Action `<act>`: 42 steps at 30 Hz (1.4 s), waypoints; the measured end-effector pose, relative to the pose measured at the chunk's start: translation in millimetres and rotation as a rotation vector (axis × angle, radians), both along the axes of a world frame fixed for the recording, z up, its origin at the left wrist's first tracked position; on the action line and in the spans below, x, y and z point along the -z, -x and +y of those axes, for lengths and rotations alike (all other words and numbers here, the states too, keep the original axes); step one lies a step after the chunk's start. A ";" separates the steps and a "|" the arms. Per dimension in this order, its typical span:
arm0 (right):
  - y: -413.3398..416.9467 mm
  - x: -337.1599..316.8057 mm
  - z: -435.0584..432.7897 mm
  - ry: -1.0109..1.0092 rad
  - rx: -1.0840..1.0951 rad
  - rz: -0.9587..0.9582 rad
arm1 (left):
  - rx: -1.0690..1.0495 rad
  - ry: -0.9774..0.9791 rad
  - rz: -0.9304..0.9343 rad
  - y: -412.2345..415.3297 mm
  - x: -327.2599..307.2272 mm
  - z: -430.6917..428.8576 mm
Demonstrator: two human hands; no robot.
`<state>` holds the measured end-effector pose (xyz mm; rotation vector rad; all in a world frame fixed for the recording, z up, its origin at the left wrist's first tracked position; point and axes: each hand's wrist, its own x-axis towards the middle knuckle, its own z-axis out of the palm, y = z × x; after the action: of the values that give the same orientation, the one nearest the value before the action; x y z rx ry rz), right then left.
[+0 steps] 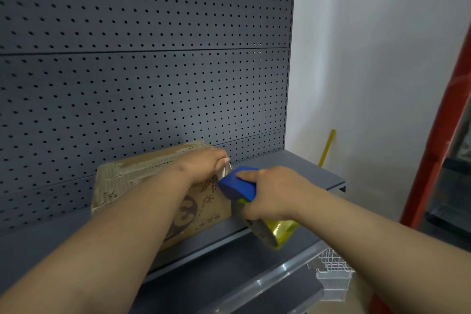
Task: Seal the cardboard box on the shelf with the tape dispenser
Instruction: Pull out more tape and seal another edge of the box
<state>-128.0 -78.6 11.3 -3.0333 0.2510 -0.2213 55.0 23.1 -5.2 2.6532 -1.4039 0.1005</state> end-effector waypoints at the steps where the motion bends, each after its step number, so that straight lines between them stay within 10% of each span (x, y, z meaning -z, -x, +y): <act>1: 0.0 -3.3 -2.0 0.014 0.013 -0.012 | -0.005 0.001 0.002 -1.1 0.3 0.1; 6: 10.4 18.8 -2.7 0.072 -0.029 0.136 | -0.005 0.019 0.021 -5.8 0.5 0.7; 13: 14.0 1.8 -71.6 -0.092 0.260 -0.268 | 0.135 -0.049 -0.124 -6.5 2.2 1.6; 30: -50.0 -4.1 -84.7 -0.272 0.247 -0.419 | 0.129 -0.308 0.043 1.1 -7.1 6.1; 37: -98.0 13.4 -84.2 -0.061 0.232 -0.296 | 0.092 0.326 0.611 0.6 -31.9 27.7; 42: -136.2 41.9 -83.5 0.170 0.182 -0.178 | -0.224 0.646 0.568 -15.7 -41.8 71.4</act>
<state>8.2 -162.2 -30.5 -3.1294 0.5193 -0.5500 70.7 94.5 36.6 2.0503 -0.7280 -0.1450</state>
